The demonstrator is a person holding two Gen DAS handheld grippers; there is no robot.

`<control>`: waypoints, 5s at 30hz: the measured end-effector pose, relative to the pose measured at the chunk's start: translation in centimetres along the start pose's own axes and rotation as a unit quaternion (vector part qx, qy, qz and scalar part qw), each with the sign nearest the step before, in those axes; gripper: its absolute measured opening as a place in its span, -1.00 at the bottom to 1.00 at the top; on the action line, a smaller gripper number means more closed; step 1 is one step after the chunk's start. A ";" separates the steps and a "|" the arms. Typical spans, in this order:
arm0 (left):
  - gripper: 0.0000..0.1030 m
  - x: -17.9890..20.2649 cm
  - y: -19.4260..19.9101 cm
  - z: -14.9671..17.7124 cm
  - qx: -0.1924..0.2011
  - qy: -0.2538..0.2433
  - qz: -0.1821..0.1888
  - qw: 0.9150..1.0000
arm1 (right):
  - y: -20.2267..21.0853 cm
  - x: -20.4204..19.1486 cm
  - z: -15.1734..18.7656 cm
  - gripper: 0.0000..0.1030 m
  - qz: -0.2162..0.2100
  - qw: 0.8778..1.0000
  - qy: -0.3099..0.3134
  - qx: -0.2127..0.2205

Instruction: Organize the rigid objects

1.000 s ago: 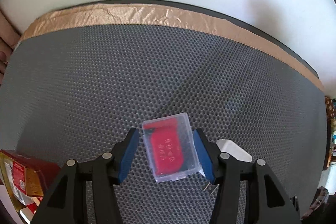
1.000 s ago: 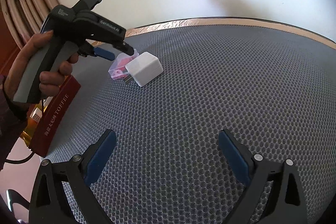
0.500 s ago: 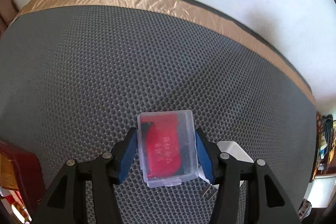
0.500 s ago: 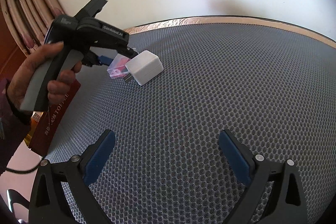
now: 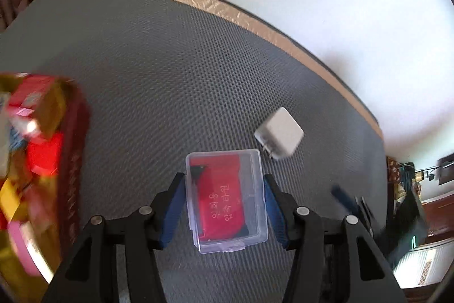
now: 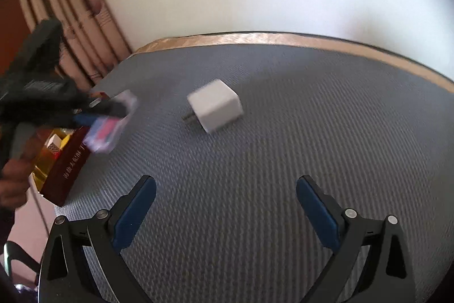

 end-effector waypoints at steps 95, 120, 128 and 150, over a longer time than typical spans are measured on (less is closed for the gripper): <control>0.14 -22.4 16.9 11.4 0.186 0.109 -0.192 0.957 | -13.2 -33.0 -5.6 0.30 -0.059 0.982 0.165 -0.069; 0.14 -22.2 18.5 11.5 0.229 0.104 -0.201 0.947 | -6.4 -33.8 -6.5 0.85 0.025 0.981 0.190 0.040; 0.15 -20.4 20.2 11.4 0.289 0.074 -0.197 0.934 | -3.7 -32.7 -5.4 0.92 0.049 0.984 0.165 0.050; 0.19 -15.0 21.7 14.3 0.348 0.010 -0.203 0.915 | 5.2 -30.1 -2.1 0.99 0.123 0.975 0.138 0.122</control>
Point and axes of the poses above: each gripper's, at about its wrist camera, not at the fingertips, and y roughly against the way its jaws point, x to its right, z to its underside, the point moved 7 cm from there along -y, roughly the way its jaws point, and after that the axes turned 2 degrees about -x, right-handed, at the moved point
